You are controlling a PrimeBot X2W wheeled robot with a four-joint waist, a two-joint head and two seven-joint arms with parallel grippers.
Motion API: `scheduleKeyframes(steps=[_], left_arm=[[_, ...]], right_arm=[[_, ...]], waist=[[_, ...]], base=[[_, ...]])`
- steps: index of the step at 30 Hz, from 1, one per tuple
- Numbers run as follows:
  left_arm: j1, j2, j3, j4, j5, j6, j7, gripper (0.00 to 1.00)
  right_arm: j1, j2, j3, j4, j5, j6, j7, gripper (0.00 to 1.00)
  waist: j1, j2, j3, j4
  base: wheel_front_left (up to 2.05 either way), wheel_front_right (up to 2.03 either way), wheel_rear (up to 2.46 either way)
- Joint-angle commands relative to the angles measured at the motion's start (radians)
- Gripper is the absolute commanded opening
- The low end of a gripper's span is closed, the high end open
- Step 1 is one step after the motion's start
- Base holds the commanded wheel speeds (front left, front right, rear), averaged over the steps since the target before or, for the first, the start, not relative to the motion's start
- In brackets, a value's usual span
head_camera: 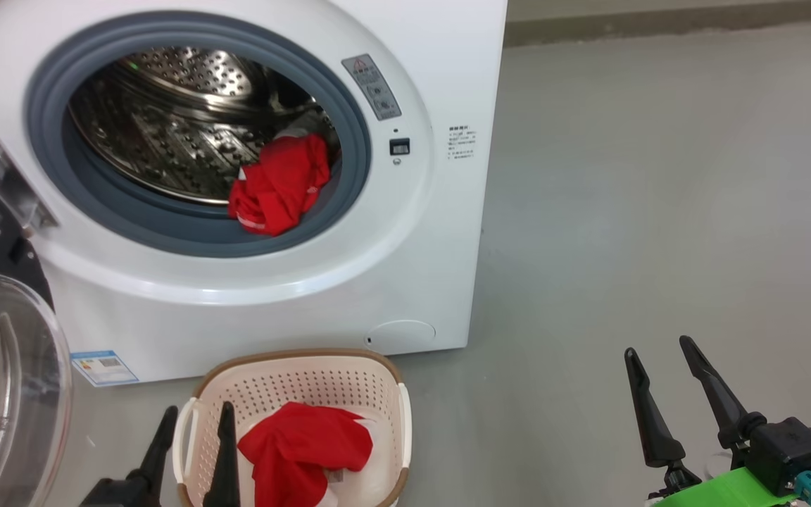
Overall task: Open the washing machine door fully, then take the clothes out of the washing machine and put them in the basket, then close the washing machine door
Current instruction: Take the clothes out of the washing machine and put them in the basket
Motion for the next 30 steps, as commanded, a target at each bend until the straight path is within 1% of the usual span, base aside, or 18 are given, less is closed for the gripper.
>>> scheduleKeyframes(steps=[1,19,26,30], left_arm=[[-0.003,0.01,0.024,-0.035,-0.004,0.014,0.003,1.0],[0.007,0.012,0.005,-0.055,-0.02,0.023,0.011,1.0],[-0.003,0.015,0.006,-0.064,-0.028,0.03,0.009,1.0],[-0.02,0.016,0.012,-0.074,-0.036,0.035,0.004,1.0]], right_arm=[[-0.012,-0.008,0.018,-0.023,0.003,0.006,-0.006,1.0],[-0.01,-0.008,0.028,-0.028,0.007,0.006,-0.006,1.0],[-0.013,-0.008,0.024,-0.035,0.011,0.006,-0.006,1.0],[-0.029,-0.008,0.027,-0.042,0.008,0.006,-0.006,1.0]], waist=[[0.0,0.0,-0.02,0.01],[0.0,0.0,-0.011,0.007],[0.0,0.0,0.012,0.014],[0.0,0.0,0.048,0.021]], base=[[0.0,0.0,0.0],[0.0,0.0,0.0],[0.0,0.0,0.0],[0.0,0.0,0.0]])
